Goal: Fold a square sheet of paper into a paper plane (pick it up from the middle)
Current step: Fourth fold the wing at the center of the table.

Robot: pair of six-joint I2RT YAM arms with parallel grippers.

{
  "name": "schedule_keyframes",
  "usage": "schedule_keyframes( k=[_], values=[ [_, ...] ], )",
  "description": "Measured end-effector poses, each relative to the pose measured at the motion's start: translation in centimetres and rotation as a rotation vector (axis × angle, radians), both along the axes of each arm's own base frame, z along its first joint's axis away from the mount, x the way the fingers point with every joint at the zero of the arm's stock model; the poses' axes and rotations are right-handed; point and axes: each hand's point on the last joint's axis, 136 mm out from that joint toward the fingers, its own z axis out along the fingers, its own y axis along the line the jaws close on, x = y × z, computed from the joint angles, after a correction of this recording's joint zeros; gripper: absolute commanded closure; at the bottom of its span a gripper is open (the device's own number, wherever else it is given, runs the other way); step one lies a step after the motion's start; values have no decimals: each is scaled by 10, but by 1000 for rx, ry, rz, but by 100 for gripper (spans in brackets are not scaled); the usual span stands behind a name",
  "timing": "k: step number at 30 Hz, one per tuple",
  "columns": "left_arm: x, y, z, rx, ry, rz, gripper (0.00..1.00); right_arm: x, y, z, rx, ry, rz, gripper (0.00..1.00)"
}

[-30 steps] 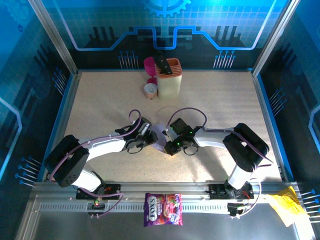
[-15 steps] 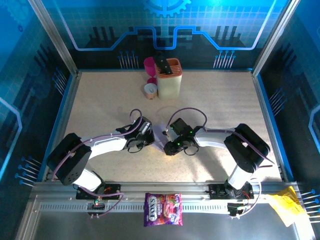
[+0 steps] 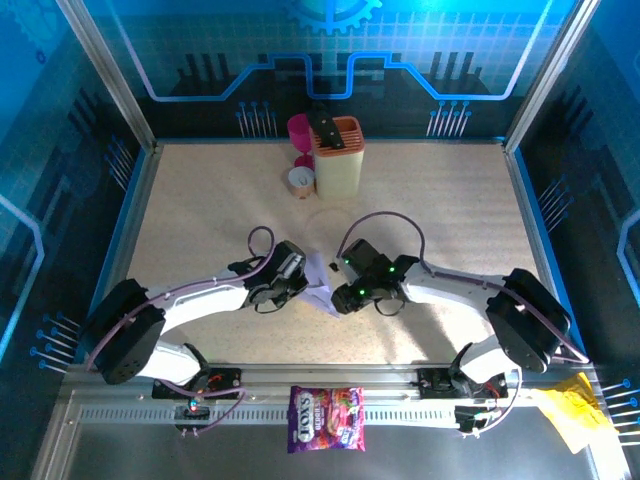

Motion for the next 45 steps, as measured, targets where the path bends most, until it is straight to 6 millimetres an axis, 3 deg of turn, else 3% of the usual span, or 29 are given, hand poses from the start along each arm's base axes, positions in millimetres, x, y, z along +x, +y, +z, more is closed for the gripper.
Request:
schedule_keyframes(
  k=[13,21,30,45],
  values=[
    [-16,14,-1,33,18,194,100,-14,14,-24,-106,-22,54,64],
    [-16,20,6,27,1,243,100,-11,20,-24,-106,-31,56,65],
    [-19,23,2,28,13,260,100,-7,43,-17,-77,-52,83,66],
    [-21,24,1,30,15,260,100,-6,42,-31,-115,-39,76,76]
  ],
)
